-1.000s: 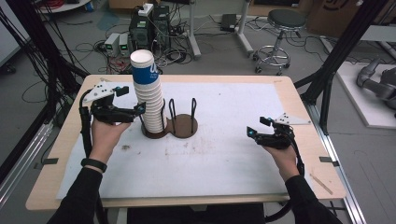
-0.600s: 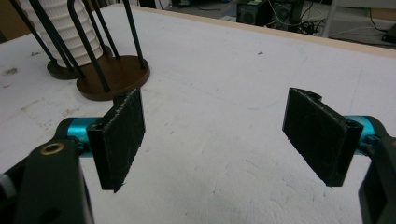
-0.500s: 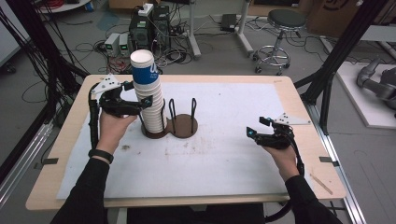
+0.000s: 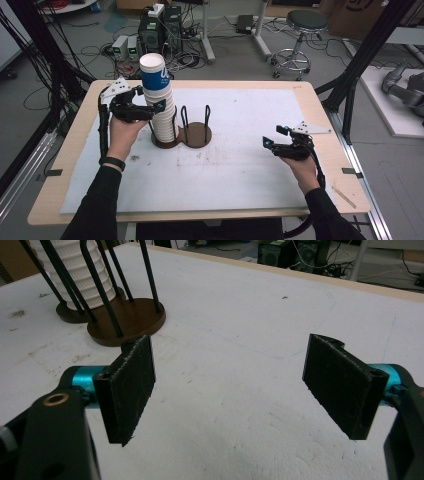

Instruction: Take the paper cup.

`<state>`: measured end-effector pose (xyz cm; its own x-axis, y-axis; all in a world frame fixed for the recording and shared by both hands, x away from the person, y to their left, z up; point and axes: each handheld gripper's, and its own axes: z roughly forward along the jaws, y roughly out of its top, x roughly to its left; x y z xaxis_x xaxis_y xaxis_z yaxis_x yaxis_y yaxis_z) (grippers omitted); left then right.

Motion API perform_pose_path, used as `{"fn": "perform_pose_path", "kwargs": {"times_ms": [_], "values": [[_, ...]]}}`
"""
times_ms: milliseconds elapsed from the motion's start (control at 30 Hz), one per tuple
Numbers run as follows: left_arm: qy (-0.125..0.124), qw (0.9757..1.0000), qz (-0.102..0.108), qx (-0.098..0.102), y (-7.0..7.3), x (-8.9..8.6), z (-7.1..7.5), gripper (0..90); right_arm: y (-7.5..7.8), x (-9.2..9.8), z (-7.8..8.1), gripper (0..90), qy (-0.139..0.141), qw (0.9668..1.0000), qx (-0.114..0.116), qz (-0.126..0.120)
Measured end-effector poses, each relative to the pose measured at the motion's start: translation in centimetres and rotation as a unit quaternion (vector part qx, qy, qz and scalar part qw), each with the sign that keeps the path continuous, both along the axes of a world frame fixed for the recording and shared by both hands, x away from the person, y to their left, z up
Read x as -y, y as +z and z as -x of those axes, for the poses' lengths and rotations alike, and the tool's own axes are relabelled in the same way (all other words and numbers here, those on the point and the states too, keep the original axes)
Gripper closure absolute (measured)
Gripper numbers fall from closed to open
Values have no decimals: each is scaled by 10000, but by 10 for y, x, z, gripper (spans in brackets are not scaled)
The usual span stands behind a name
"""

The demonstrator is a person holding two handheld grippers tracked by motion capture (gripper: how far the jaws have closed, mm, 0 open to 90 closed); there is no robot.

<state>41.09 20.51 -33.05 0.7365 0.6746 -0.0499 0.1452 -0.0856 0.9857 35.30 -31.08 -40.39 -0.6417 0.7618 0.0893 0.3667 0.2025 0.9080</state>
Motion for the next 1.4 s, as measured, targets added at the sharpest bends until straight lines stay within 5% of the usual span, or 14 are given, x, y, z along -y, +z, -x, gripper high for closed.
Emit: {"fn": "perform_pose_path", "kwargs": {"times_ms": [633,900,1400], "values": [[-4,10000,14,26,0,0,-1,115,16,-7,1,217,139,9998,99,-71],[-4,10000,7,28,0,-1,-1,116,43,-24,-8,217,423,9987,270,-101],[-1,10000,4,22,0,0,-1,116,102,-89,-42,218,1194,9904,656,-228]]}}
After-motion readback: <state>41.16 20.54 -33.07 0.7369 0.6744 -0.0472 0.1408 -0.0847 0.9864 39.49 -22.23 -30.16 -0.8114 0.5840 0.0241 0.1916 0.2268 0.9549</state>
